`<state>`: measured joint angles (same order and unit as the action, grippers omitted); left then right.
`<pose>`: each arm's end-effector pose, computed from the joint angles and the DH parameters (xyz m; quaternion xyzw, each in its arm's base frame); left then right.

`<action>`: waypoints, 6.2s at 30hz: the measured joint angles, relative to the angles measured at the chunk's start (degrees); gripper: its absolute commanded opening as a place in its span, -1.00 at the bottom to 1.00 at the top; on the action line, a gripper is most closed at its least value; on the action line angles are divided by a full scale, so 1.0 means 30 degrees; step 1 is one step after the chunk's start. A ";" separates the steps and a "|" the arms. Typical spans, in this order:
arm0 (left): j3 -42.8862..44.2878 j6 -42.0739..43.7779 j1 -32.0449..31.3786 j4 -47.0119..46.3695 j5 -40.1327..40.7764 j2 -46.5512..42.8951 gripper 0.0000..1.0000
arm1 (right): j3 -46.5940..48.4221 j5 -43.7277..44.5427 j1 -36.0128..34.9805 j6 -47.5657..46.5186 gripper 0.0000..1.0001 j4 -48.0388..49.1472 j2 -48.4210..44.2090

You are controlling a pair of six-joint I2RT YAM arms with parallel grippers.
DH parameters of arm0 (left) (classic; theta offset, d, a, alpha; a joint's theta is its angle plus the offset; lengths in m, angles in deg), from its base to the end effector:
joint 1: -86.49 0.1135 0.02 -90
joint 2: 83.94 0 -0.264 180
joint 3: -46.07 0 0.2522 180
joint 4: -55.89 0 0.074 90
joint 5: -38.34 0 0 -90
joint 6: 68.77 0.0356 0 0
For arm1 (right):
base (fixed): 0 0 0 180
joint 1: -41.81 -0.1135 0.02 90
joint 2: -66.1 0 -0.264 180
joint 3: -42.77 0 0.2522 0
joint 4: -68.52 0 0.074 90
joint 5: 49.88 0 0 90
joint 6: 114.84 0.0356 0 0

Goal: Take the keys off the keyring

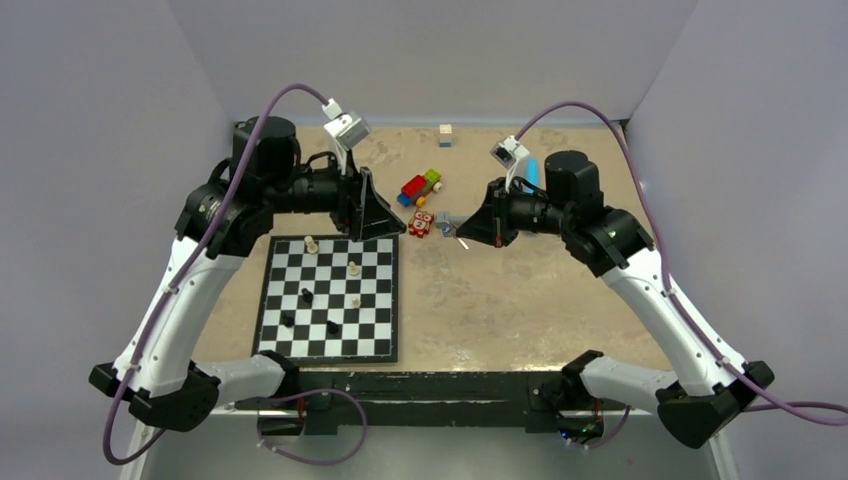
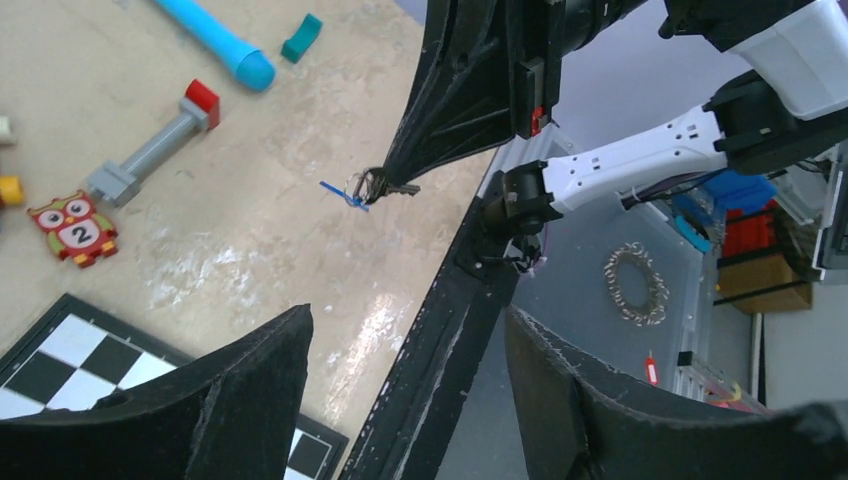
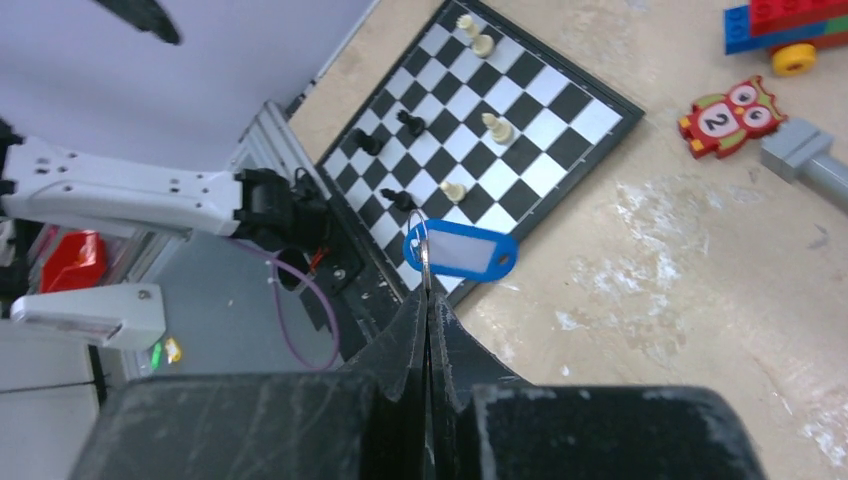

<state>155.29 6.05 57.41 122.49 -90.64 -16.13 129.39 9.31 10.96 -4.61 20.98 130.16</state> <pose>0.1652 -0.1175 0.4815 0.2738 0.7684 -0.4512 0.3619 0.1900 0.1347 0.4035 -0.2174 0.7963 0.4255 0.3709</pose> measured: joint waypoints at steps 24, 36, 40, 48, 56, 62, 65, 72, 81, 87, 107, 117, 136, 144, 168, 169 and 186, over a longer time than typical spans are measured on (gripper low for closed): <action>0.0656 -0.1617 -0.0211 -0.3002 -0.3920 0.2339 0.92 | 0.6033 -0.1843 -0.0211 0.0102 -1.00 -0.3155 0.1829; -0.2441 -0.1960 -0.1596 -0.5982 0.0648 -0.1056 1.00 | 1.1890 -0.1056 -0.0211 0.4809 -1.00 -0.4393 0.4969; -0.2863 -0.0372 -0.3388 -0.6433 0.3468 -0.1639 1.00 | 1.2553 -0.1071 -0.0211 0.5370 -1.00 -0.5144 0.5457; -0.3184 0.3883 -0.7184 -0.6688 1.0149 -0.1013 1.00 | 1.3413 -0.1137 -0.0211 0.5989 -1.00 -0.6105 0.5923; -0.1668 0.6448 -0.7315 -0.5151 1.2247 -0.0648 0.95 | 1.3675 -0.1741 -0.0211 0.5923 -1.00 -0.6397 0.5916; 0.6178 0.7359 -0.6630 -0.0517 0.9355 0.1392 0.93 | 1.3653 -0.2550 -0.0211 0.4503 -1.00 -0.6477 0.5836; 0.8604 0.7271 -0.6156 0.0882 0.7446 0.2062 0.88 | 1.3238 -0.2703 -0.0211 0.3519 -1.00 -0.6470 0.5508; 1.0236 0.7169 -0.5938 0.3789 0.4692 0.3861 0.87 | 1.2138 -0.3679 -0.0211 0.2390 -1.00 -0.5865 0.4306; 0.9763 0.5916 -0.5938 0.4189 0.3381 0.4903 0.78 | 1.1621 -0.4699 -0.0211 0.1151 -1.00 -0.5020 0.3067; 0.9777 0.4932 -0.5938 0.3468 0.2295 0.4634 0.67 | 1.1533 -0.5136 -0.0233 0.0656 -1.00 -0.4998 0.2980; 1.0018 0.3067 -0.5938 0.2127 0.0707 0.5501 0.19 | 1.0848 -0.6135 -0.0510 -0.0444 -1.00 -0.4728 0.2004; 1.0112 0.2382 -0.5938 0.1800 0.0423 0.5646 -0.37 | 1.0841 -0.6149 -0.0576 -0.0736 -1.00 -0.4656 0.2004; 1.0018 0.1749 -0.5938 0.1639 0.0415 0.5595 -1.00 | 1.0367 -0.6135 -0.0590 -0.0750 -0.06 -0.3942 0.1843; 0.8961 0.0437 -0.5938 -0.0007 0.0423 0.4896 -1.00 | 0.9449 -0.6229 -0.0590 0.0277 -0.14 -0.1821 0.1290; 0.6987 -0.2302 -0.5843 -0.2987 0.1158 0.3563 -0.91 | 0.9311 -0.7650 -0.0590 0.1953 -1.00 0.0750 0.1690; 0.6972 -0.2368 -0.5843 -0.3002 0.1158 0.3563 -0.68 | 0.9311 -0.7643 -0.0590 0.1931 -1.00 0.0758 0.1690; 0.7796 -0.2237 -0.5807 -0.2470 0.2973 0.3257 0.18 | 0.9311 -0.7563 -0.0627 0.1472 -1.00 0.0015 0.1661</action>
<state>178.68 -0.66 39.99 115.08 -81.72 -6.36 157.32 -13.38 9.08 -0.20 21.03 135.14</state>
